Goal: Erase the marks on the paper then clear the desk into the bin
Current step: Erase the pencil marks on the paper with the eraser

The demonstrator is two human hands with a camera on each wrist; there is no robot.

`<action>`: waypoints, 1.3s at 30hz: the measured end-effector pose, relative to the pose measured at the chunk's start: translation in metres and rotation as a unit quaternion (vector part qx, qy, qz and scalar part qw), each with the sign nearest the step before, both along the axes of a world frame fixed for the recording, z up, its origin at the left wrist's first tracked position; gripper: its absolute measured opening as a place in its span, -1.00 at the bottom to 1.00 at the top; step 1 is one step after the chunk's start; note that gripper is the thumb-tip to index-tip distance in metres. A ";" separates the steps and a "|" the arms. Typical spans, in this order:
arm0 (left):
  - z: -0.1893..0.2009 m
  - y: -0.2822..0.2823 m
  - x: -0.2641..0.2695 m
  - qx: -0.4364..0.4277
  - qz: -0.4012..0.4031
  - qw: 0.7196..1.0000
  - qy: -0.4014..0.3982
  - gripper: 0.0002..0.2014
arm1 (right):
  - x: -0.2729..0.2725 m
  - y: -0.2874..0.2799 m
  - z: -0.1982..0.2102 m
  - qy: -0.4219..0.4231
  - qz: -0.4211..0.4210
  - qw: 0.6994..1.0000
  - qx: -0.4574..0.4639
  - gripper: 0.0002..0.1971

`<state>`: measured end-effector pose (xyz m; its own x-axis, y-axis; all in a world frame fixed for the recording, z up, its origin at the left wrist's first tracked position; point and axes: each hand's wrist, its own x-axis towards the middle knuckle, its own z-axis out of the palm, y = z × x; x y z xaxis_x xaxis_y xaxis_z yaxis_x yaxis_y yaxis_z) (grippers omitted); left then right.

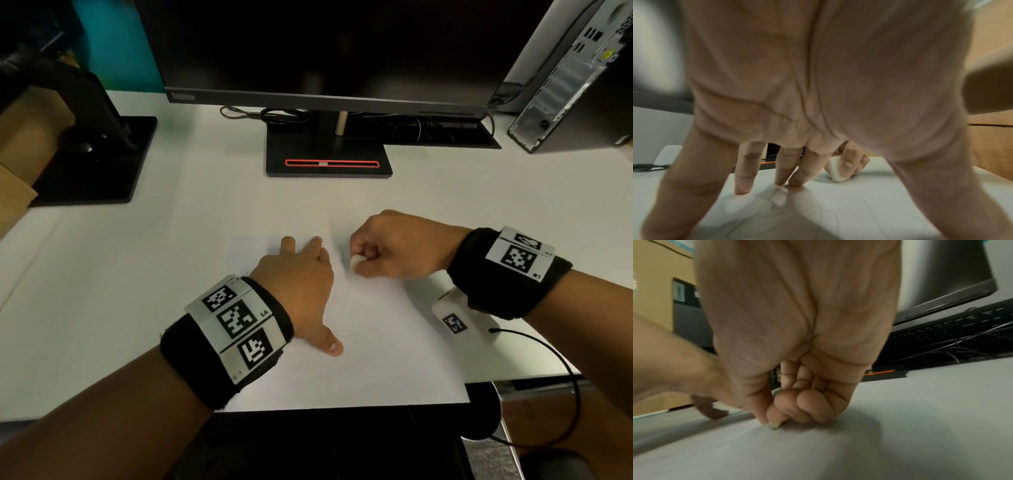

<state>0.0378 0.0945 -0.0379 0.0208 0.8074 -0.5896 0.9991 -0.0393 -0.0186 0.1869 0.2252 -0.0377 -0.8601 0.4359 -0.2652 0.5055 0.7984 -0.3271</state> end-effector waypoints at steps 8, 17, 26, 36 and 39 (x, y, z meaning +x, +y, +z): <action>0.002 0.000 0.001 -0.003 0.003 1.000 -0.002 0.32 | 0.011 -0.005 0.000 -0.011 0.016 1.000 -0.011 -0.79; 0.002 0.000 0.001 -0.007 0.008 1.000 -0.004 0.37 | 0.028 -0.005 0.000 -0.003 0.005 1.000 -0.018 -0.79; 0.003 0.000 0.001 -0.009 0.005 1.000 -0.002 0.36 | 0.034 -0.013 -0.002 0.018 -0.006 1.000 -0.007 -0.79; 0.003 0.001 0.001 -0.009 0.009 1.000 -0.005 0.35 | 0.031 -0.015 0.000 0.039 -0.007 0.999 0.032 -0.80; 0.003 0.001 0.001 -0.010 0.009 1.000 -0.004 0.34 | 0.031 -0.019 -0.003 0.044 -0.006 0.998 0.042 -0.80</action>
